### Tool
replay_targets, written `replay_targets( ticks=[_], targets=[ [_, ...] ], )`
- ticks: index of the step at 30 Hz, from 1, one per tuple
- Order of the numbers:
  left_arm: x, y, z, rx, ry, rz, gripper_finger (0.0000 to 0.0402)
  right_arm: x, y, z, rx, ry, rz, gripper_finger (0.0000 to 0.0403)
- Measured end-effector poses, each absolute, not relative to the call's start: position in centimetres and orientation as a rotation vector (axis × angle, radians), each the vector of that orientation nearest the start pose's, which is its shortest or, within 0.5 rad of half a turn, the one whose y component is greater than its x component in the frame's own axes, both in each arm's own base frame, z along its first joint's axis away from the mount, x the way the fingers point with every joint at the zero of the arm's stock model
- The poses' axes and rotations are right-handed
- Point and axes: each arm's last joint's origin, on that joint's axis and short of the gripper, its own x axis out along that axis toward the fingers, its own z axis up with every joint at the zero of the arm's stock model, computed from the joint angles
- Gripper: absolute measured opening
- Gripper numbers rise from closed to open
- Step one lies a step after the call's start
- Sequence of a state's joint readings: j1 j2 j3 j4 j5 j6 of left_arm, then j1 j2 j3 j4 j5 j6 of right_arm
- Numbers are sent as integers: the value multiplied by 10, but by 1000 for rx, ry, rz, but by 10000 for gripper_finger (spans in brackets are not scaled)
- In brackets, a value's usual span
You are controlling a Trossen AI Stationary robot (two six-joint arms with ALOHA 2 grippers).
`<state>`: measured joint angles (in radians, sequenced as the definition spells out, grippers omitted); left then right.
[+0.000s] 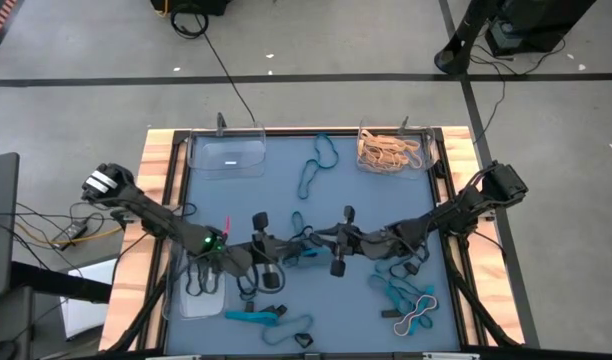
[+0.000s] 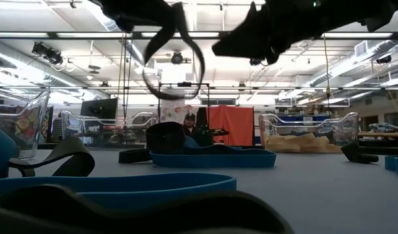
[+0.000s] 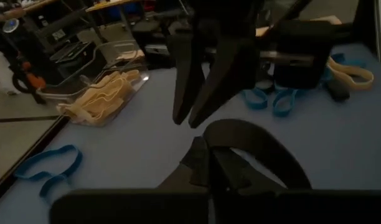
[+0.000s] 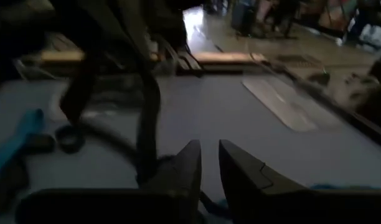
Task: Sort rubber bands into baskets
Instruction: Put the big black rubber band into the bottom left transparent bin
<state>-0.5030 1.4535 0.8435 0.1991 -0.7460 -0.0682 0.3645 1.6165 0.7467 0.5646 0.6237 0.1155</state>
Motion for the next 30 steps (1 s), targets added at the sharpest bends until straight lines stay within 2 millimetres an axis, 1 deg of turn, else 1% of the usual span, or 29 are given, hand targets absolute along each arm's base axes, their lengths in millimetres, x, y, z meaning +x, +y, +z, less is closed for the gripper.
replay_targets(
  ticks=[3,8,14,18,20,25,28,30],
  targets=[
    [268,-132,246,151,323,279,1,308,93,186,-17,303,-302,70],
    [254,-133,253,120,301,389,2,308,80,178,9,369,-356,70],
    [238,-139,263,97,287,365,3,310,69,171,21,431,-342,75],
    [218,-139,273,37,299,335,4,316,66,158,24,467,-320,81],
    [206,-138,276,2,316,325,4,319,65,147,24,497,-303,86],
    [175,-130,284,-98,364,307,4,329,63,123,46,492,-274,102],
    [159,-125,284,-152,427,276,4,332,63,116,32,483,-267,111],
    [149,-122,283,-191,485,252,5,333,63,115,17,471,-260,116]
  ],
)
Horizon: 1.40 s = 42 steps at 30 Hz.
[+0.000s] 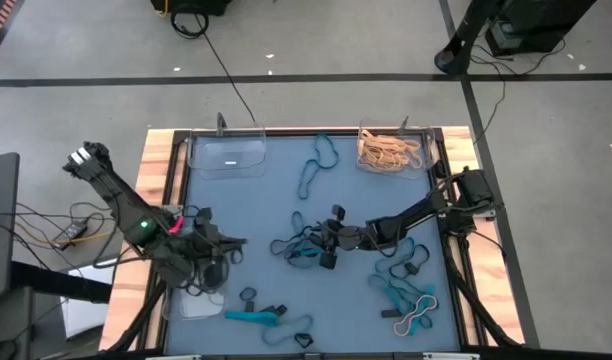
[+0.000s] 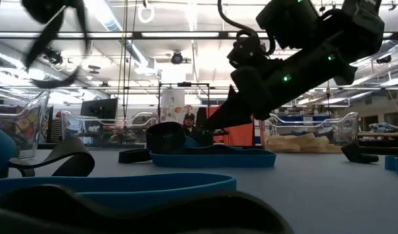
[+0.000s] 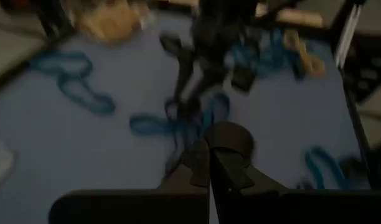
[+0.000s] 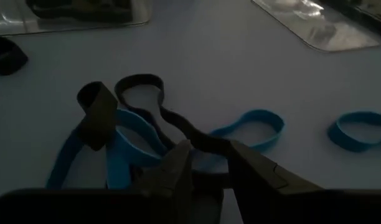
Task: Sort rubber bands into baskets
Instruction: Put the big black rubber band into the bottom left transparent bin
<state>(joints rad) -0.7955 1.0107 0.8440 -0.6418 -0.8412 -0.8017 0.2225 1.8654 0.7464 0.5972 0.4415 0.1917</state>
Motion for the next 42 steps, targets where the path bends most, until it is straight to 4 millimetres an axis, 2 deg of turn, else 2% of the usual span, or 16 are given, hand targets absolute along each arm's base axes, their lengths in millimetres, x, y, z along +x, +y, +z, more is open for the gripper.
replay_targets(
  ticks=[8,14,21,25,29,34,38,42],
  targets=[
    [130,-114,269,-247,779,199,5,337,57,115,49,469,-194,143],
    [122,-113,262,-357,983,176,5,337,51,110,37,497,-198,172],
    [114,-115,258,-501,1220,131,5,336,52,108,-57,530,-157,210],
    [110,-113,256,-540,1293,174,5,336,50,107,-101,544,-131,218],
    [107,-110,254,-544,1322,238,5,336,50,107,-105,546,-116,203],
    [107,-109,254,-533,1311,254,5,335,52,106,-105,561,-40,153],
    [107,-108,254,-524,1287,267,6,335,51,95,-105,602,-5,109],
    [108,-107,254,-511,1263,282,6,338,48,86,-104,619,-23,83]
  ],
)
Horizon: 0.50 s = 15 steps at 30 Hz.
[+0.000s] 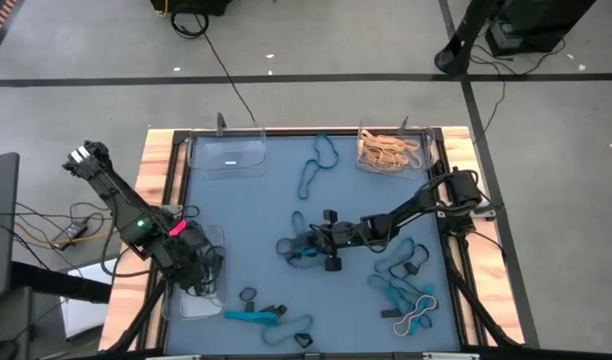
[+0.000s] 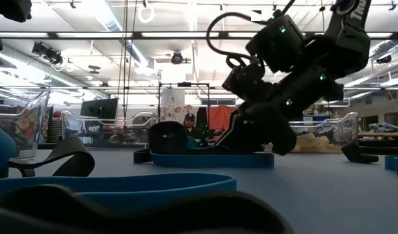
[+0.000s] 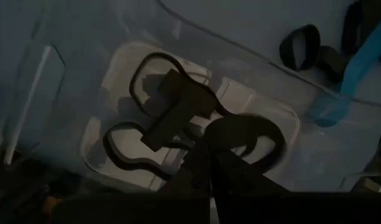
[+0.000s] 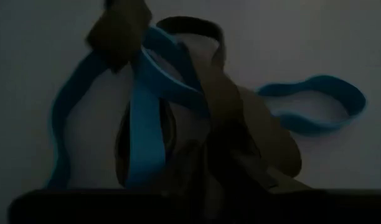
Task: Sort rubber bands into baskets
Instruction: Put the big black rubber band into the bottom left transparent bin
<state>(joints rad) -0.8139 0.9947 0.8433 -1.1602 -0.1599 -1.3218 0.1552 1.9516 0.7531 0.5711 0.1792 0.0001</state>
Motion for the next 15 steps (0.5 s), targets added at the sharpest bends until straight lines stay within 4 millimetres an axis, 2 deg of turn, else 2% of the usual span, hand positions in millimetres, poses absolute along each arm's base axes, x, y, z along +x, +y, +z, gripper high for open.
replay_targets(
  ticks=[6,15],
  targets=[
    [108,-107,254,-504,1258,290,6,339,47,87,-75,607,-39,15],
    [115,-114,257,-553,1154,235,6,336,64,122,-75,486,-67,9]
  ],
)
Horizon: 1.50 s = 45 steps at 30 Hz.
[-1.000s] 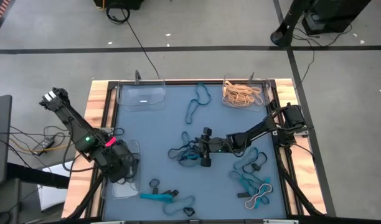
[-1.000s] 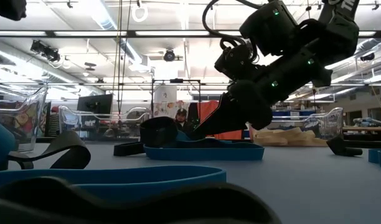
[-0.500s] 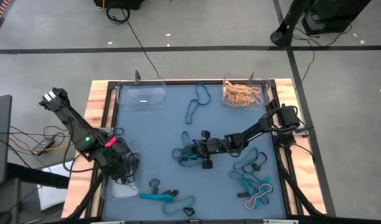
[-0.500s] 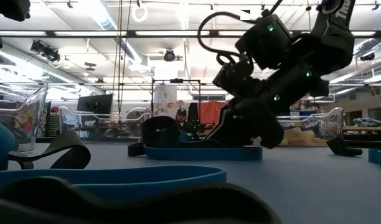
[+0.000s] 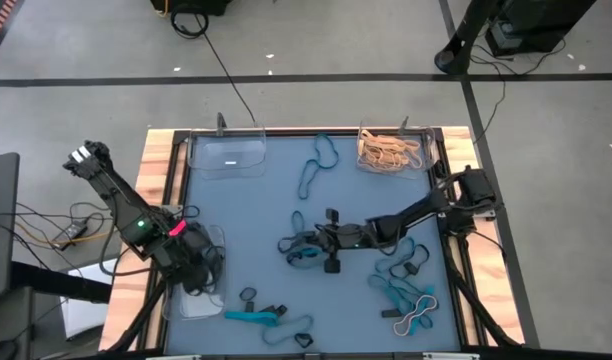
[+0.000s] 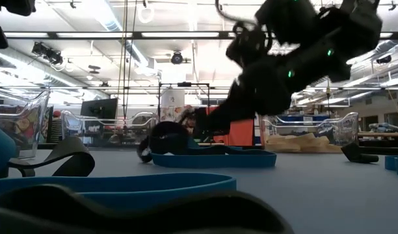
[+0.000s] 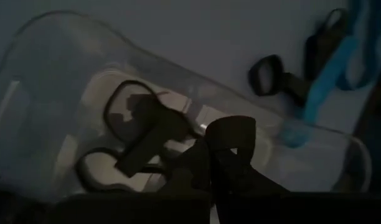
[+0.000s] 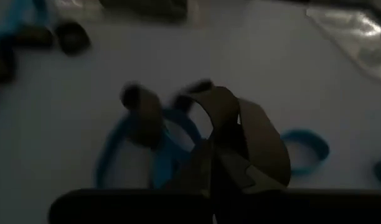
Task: Sort rubber bands into baskets
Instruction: Put the big black rubber band into the bottom left transparent bin
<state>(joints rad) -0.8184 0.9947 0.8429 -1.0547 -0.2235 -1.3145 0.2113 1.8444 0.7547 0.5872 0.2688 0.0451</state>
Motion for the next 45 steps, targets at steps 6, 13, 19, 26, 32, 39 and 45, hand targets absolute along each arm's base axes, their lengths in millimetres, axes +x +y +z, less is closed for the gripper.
replay_targets(
  ticks=[6,13,19,26,32,39,45],
  targets=[
    [110,-119,257,-562,1193,196,35,331,76,147,-77,409,-28,9],
    [106,-119,257,-595,1208,238,142,327,86,158,-90,372,9,9],
    [108,-119,257,-589,1160,251,192,327,93,168,-70,285,47,9],
    [115,-117,261,-448,910,282,193,329,95,174,-57,232,82,9],
    [125,-119,270,-312,659,284,193,330,94,178,-44,187,70,9],
    [155,-136,279,-132,427,258,193,332,86,180,-55,174,44,9],
    [195,-145,273,-5,366,260,193,335,80,184,-33,127,48,9]
  ],
)
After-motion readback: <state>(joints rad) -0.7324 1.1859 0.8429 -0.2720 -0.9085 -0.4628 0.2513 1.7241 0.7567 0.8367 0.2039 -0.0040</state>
